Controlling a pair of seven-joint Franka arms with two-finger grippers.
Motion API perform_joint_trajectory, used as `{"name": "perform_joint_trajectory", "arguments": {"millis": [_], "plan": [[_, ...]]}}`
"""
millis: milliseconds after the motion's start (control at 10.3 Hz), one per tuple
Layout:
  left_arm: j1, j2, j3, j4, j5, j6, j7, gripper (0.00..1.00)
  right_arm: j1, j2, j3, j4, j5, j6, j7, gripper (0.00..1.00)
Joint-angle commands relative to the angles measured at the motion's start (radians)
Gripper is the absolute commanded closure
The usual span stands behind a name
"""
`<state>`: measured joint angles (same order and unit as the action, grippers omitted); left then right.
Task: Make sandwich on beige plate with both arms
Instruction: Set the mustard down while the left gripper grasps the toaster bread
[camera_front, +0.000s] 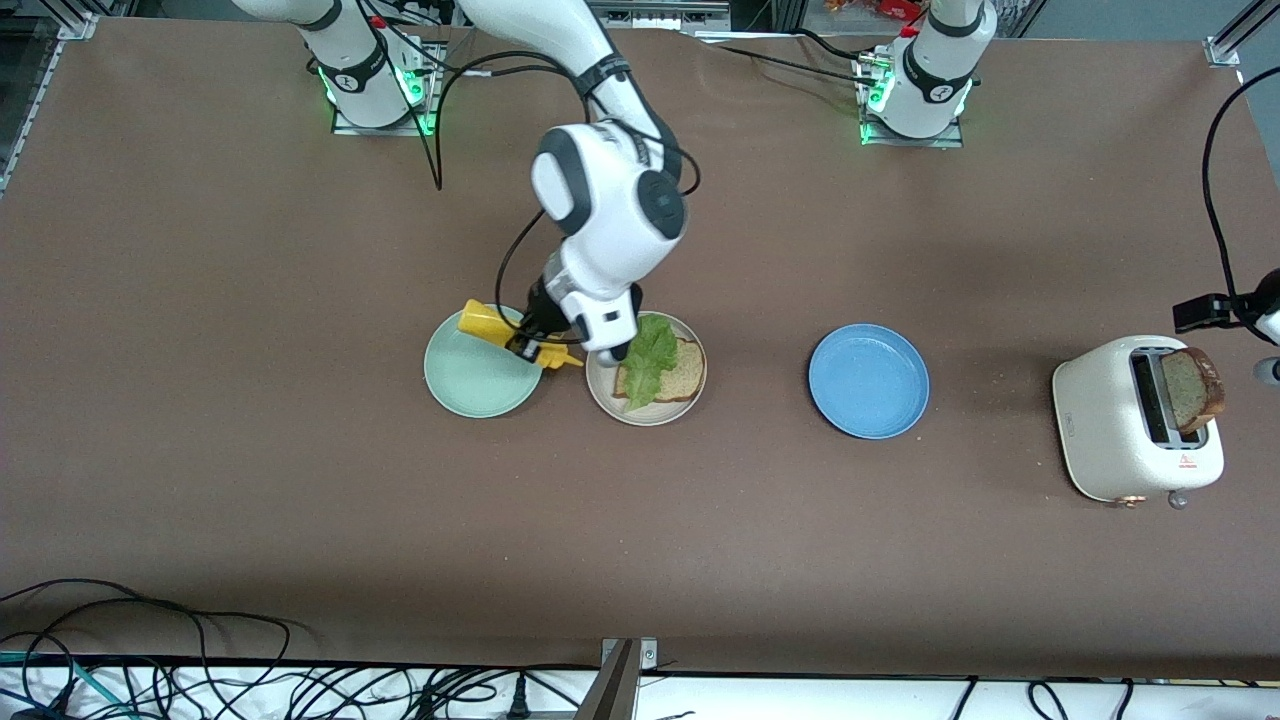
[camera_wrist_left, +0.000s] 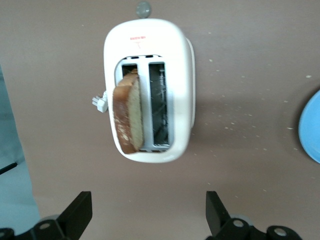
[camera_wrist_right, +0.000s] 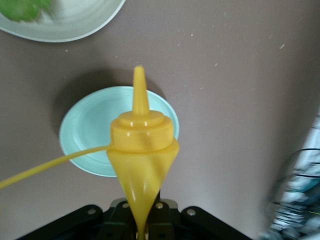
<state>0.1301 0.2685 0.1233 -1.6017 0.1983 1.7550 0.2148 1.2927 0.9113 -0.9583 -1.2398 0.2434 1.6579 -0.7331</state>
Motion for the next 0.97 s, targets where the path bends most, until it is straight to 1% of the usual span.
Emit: {"name": "perform_joint_trajectory", "arguments": {"millis": [0, 97, 194, 291, 388, 485, 583, 680, 777, 874], "plan": [[0.026, 0.058, -0.008, 0.014, 0.023, 0.049, 0.024, 0.00, -0.070, -0.032, -0.060, -0.003, 0.237, -0.041, -0.031, 1.00], [0.042, 0.086, -0.010, 0.013, 0.021, 0.085, 0.026, 0.00, -0.084, -0.032, -0.091, -0.012, 0.329, -0.041, -0.035, 1.00], [0.057, 0.107, -0.010, 0.012, 0.009, 0.116, 0.034, 0.00, -0.088, -0.041, -0.124, -0.039, 0.393, -0.040, -0.064, 1.00], [0.068, 0.123, -0.008, 0.012, 0.003, 0.136, 0.052, 0.00, -0.111, -0.055, -0.154, -0.071, 0.498, -0.041, -0.083, 1.00], [0.075, 0.141, -0.010, 0.012, 0.001, 0.159, 0.052, 0.00, -0.143, -0.064, -0.177, -0.104, 0.590, -0.041, -0.144, 1.00], [0.083, 0.156, -0.010, 0.012, 0.000, 0.188, 0.054, 0.02, -0.195, -0.075, -0.178, -0.139, 0.693, -0.041, -0.242, 1.00], [0.083, 0.164, -0.010, 0.012, 0.000, 0.192, 0.052, 0.32, -0.237, -0.078, -0.180, -0.185, 0.774, -0.065, -0.388, 1.00], [0.083, 0.166, -0.008, 0.012, 0.000, 0.193, 0.052, 0.54, -0.254, -0.095, -0.200, -0.229, 0.836, -0.099, -0.510, 1.00], [0.083, 0.173, -0.008, 0.012, 0.000, 0.193, 0.052, 0.71, -0.259, -0.112, -0.239, -0.272, 0.876, -0.146, -0.576, 1.00], [0.086, 0.179, -0.008, 0.012, 0.001, 0.193, 0.052, 0.92, -0.283, -0.117, -0.256, -0.303, 0.934, -0.199, -0.653, 1.00]]}}
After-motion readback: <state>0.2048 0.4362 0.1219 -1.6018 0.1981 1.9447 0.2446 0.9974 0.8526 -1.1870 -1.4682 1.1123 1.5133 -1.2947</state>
